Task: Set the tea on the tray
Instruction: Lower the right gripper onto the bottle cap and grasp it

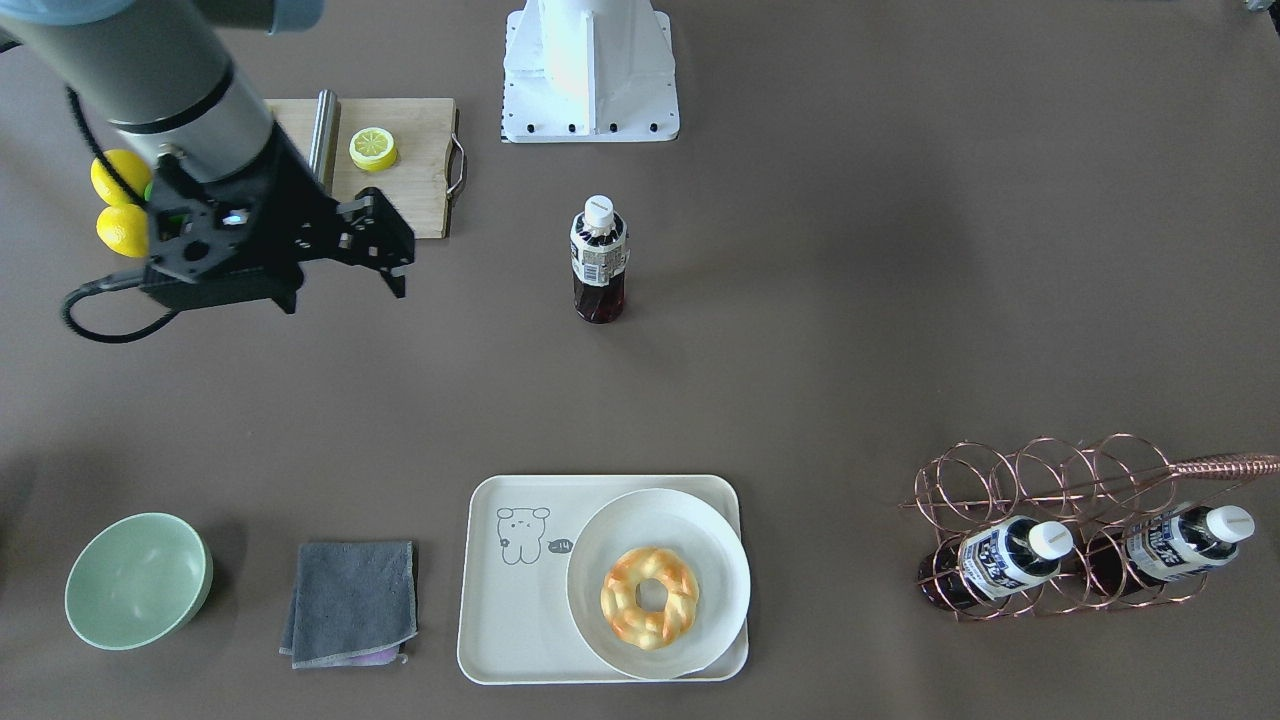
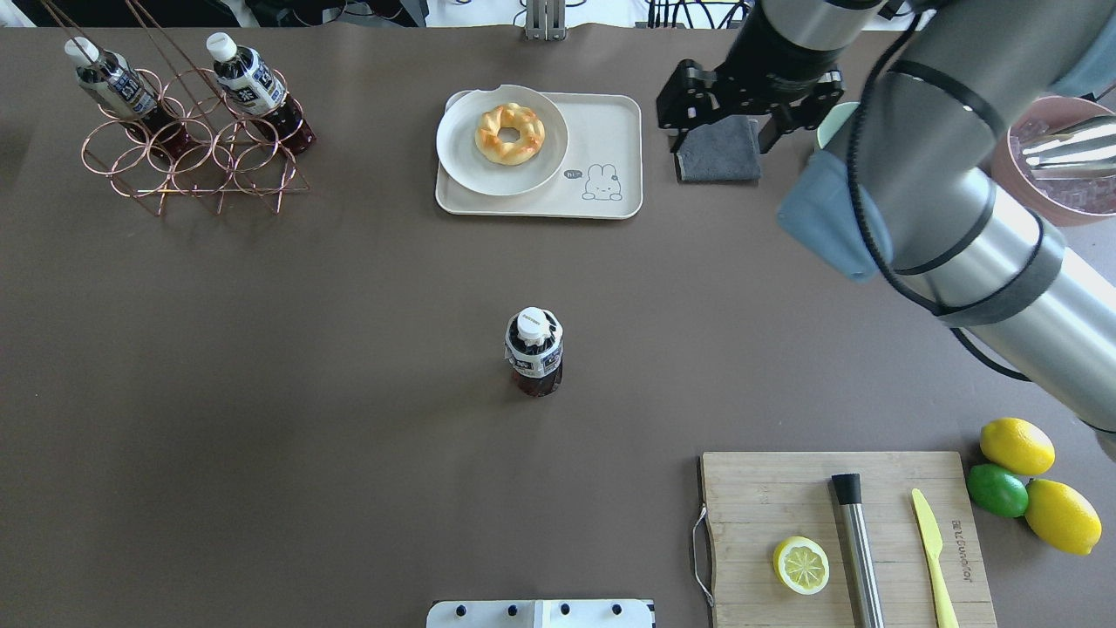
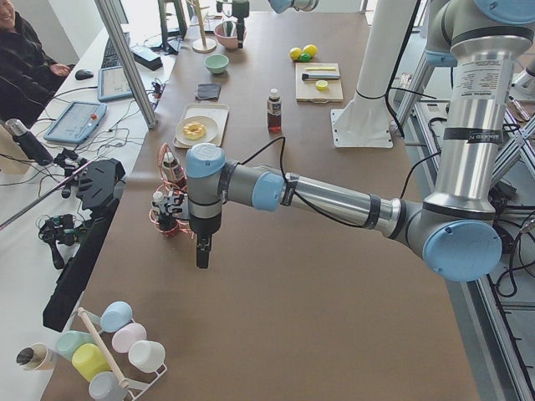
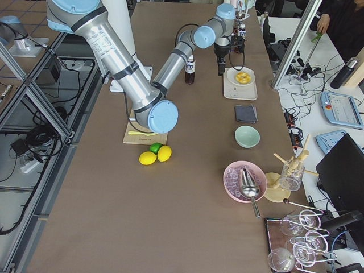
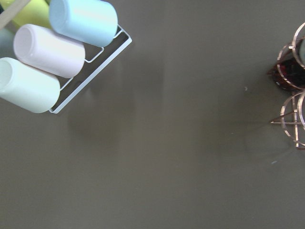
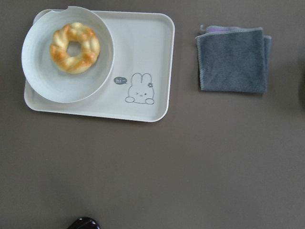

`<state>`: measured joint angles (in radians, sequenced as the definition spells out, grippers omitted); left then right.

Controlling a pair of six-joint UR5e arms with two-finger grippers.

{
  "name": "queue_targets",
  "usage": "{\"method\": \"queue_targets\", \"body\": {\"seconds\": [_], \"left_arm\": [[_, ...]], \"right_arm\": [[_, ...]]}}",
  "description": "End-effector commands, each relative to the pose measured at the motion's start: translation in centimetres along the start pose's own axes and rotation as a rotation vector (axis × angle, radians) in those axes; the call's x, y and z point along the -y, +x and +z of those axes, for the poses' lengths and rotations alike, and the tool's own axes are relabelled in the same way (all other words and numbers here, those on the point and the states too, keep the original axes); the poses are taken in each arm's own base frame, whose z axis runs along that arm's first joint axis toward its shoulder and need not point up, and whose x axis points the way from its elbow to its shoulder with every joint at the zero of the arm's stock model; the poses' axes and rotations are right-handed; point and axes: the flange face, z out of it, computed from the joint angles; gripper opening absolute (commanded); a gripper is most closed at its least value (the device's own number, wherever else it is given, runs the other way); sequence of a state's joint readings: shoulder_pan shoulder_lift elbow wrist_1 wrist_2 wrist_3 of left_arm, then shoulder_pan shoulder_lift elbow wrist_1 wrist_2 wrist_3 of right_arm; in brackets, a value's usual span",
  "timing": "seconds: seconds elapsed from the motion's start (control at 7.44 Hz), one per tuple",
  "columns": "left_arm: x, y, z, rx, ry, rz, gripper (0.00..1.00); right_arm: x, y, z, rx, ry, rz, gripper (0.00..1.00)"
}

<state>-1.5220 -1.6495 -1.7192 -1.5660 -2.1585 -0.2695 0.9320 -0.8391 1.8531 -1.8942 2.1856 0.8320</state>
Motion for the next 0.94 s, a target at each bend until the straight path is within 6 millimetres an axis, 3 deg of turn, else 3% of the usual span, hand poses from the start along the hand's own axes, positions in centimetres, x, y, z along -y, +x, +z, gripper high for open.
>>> {"method": "queue_targets", "body": {"seconds": [0.0,0.27,0.54,0.81], "left_arm": [[-1.2,-4.4,1.3,0.008,-0.030,-0.018,0.97],[-1.3,-4.4,1.5,-0.011,-0.040,-0.012,0.97],[-0.7,-4.2,2.1,-0.039,-0.049,-0.011,0.97],[0.0,-4.1,2.2,-0.039,-0.048,-0.009,0.97]], "right_arm": [[-3.4,-12.4,1.3,-0.022,-0.012,0.031,1.00],[-6.1,-14.6,2.9,-0.036,-0.041,0.006,1.00],[-10.2,-19.7,4.6,-0.055,-0.014,0.061,1.00],[-11.4,-20.7,5.3,-0.075,0.062,0.078,1.00]]}}
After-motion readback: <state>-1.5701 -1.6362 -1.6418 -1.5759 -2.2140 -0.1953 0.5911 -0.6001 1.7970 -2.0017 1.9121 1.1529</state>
